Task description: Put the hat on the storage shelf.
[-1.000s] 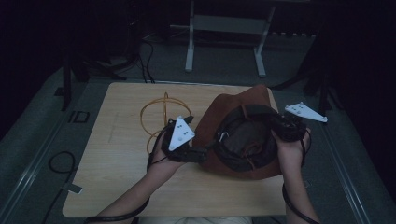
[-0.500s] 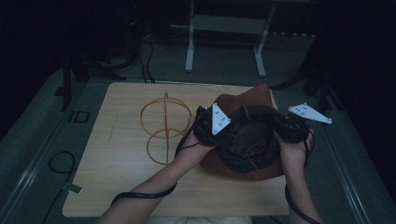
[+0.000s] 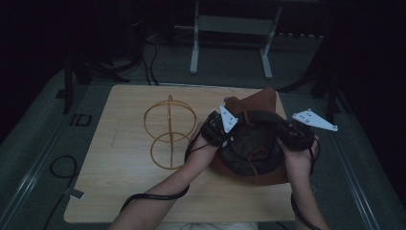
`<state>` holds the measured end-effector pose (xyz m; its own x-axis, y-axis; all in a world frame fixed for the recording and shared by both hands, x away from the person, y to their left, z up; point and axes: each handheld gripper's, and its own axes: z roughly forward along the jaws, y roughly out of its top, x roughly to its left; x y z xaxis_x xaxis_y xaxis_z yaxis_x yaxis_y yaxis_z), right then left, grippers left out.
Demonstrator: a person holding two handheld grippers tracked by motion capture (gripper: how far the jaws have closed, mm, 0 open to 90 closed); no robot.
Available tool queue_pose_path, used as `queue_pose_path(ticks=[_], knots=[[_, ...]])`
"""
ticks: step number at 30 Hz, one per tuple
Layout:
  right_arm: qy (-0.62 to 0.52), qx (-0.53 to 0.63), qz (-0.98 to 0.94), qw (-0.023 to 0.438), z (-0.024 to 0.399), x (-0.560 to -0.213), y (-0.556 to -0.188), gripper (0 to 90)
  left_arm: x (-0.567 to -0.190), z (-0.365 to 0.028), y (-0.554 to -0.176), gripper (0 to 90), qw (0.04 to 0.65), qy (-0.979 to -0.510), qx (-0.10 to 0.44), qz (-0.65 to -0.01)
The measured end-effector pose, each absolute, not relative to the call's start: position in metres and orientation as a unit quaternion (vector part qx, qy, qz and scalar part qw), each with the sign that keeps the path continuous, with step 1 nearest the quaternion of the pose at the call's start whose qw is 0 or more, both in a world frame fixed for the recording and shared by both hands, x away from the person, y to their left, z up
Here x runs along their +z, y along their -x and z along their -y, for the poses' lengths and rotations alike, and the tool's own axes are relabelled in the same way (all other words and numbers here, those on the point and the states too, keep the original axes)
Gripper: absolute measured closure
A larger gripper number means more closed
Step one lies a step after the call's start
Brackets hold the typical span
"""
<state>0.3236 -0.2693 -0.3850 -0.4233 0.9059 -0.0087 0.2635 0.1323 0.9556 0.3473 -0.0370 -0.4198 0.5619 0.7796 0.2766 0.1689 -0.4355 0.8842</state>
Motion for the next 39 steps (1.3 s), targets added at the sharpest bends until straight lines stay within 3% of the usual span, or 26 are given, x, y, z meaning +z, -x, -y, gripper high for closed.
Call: queue_pose_path(ticks=[3, 5, 9, 20, 25, 32, 39], knots=[[-0.424, 0.496, -0.687, 0.32, 0.266, -0.386, -0.321, 83.6, -0.421, 0.035, -0.349, 83.4, 0.435, -0.769, 0.352, -0.308], [-0.424, 0.497, -0.687, 0.317, 0.264, -0.387, -0.319, 83.6, -0.42, 0.034, -0.349, 85.7, 0.442, -0.764, 0.354, -0.31], [-0.423, 0.5, -0.685, 0.319, 0.264, -0.388, -0.315, 82.3, -0.415, 0.033, -0.348, 86.1, 0.454, -0.756, 0.355, -0.31], [-0.362, 0.505, -0.726, 0.293, 0.28, -0.386, -0.288, 56.9, -0.401, 0.026, -0.342, 86.5, 0.493, -0.741, 0.345, -0.298], [-0.343, 0.507, -0.736, 0.288, 0.289, -0.385, -0.272, 49.8, -0.4, 0.028, -0.338, 86.5, 0.505, -0.739, 0.335, -0.294], [-0.311, 0.567, -0.719, 0.255, 0.319, -0.367, -0.252, 49.4, -0.397, 0.023, -0.338, 86.5, 0.524, -0.726, 0.325, -0.304], [-0.363, 0.538, -0.691, 0.318, 0.356, -0.36, -0.262, 52.1, -0.403, 0.014, -0.326, 86.4, 0.54, -0.73, 0.331, -0.258]])
